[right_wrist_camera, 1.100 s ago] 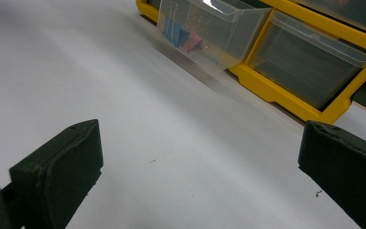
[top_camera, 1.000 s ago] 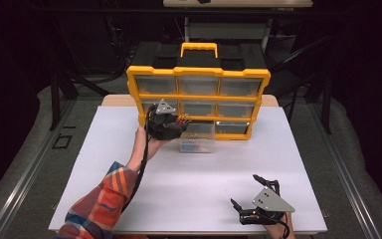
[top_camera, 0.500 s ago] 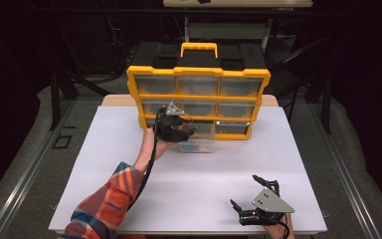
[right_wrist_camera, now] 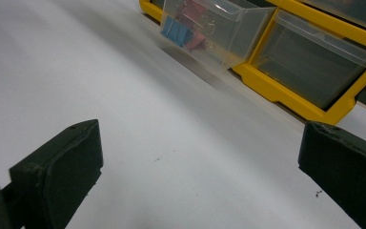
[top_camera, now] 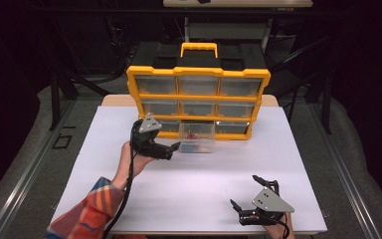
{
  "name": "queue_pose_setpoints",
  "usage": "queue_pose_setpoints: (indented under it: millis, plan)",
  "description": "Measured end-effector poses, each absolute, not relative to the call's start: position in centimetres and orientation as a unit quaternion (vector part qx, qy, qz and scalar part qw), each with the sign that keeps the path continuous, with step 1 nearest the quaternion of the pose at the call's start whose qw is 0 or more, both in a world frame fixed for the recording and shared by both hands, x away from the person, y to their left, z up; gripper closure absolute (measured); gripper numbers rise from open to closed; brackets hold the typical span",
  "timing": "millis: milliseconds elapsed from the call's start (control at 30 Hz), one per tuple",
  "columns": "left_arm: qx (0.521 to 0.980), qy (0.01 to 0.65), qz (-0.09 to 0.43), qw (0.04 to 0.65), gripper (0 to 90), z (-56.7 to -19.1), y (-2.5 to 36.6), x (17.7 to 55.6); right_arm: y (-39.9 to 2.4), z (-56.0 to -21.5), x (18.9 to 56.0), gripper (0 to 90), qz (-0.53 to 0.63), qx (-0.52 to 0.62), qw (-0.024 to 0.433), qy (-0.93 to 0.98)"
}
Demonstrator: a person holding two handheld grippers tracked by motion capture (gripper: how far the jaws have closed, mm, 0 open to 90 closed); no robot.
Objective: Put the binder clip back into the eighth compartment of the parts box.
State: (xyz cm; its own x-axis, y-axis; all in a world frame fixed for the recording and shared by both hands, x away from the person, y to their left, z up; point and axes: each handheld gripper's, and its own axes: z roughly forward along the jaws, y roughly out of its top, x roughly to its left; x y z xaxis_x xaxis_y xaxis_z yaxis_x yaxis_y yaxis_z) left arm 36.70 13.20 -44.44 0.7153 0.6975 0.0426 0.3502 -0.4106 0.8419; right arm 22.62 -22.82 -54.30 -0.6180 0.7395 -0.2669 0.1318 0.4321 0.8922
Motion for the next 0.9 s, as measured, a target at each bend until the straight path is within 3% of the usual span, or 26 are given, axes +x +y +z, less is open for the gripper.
queue_pose_setpoints:
  millis: [267,900]
  plan:
    - [0.802,0.333,0.197,0.455,0.1,-47.1,16.5,33.6,-22.7,-54.4,22.6,0.5,0.453,0.278,0.334,0.778]
    - [0.807,0.365,0.183,0.427,0.1,-52.5,20.6,28.9,-22.7,-54.3,22.6,0.5,0.455,0.285,0.332,0.776]
